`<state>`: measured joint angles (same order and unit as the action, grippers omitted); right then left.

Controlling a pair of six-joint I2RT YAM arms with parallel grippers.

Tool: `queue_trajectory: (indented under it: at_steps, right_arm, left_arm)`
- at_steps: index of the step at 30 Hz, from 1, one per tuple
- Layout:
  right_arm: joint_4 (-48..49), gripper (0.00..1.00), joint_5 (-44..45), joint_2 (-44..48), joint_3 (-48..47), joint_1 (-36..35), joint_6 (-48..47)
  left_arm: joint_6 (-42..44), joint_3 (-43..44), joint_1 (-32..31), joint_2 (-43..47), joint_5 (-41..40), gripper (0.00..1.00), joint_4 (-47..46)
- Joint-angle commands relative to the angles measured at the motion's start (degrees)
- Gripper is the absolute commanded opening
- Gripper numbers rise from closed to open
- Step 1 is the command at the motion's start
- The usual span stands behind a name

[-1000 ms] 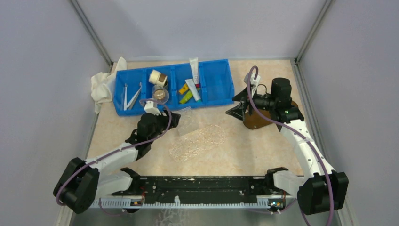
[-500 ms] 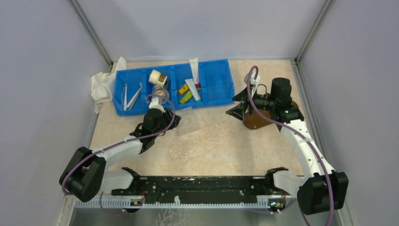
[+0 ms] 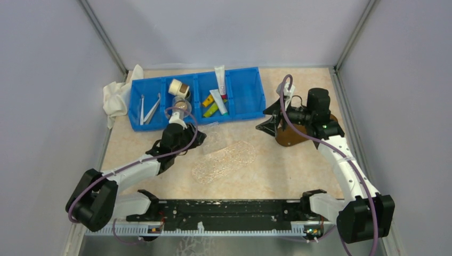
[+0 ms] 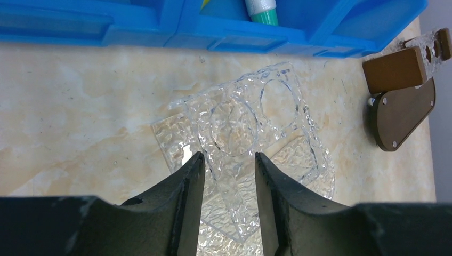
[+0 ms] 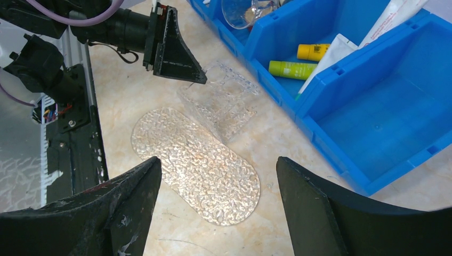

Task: Prepare toiletry sets of a toothbrush and toothpaste on the tray
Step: Place the toothpaste holder at the center of the board, then pick up the cup from the storage box.

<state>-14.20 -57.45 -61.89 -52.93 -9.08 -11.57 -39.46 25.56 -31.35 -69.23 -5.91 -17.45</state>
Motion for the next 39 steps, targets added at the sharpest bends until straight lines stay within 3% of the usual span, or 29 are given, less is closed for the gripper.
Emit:
queue_trajectory:
  at_steps: [1, 23, 32, 39]
  right_arm:
    - [1.8, 0.79, -0.6, 1.8, -0.5, 0.4, -0.7]
    - [1.7, 0.79, -0.7, 1.8, -0.5, 0.4, -0.6]
    - [1.6, 0.79, -0.6, 1.9, -0.6, 0.4, -0.7]
    - [1.4, 0.79, -0.5, 1.9, -0.7, 0.5, -0.9]
  left_arm:
    - [-1.6, -0.2, -0.1, 1.1, 2.2, 0.47, 1.0]
    - [-4.1, -3.0, -1.4, 3.6, 5.4, 0.46, -0.5]
    - [-0.1, -3.1, -1.4, 10.5, -2.4, 0.57, 5.5]
    - [8.0, -3.9, -1.4, 18.4, 0.7, 0.7, 4.1]
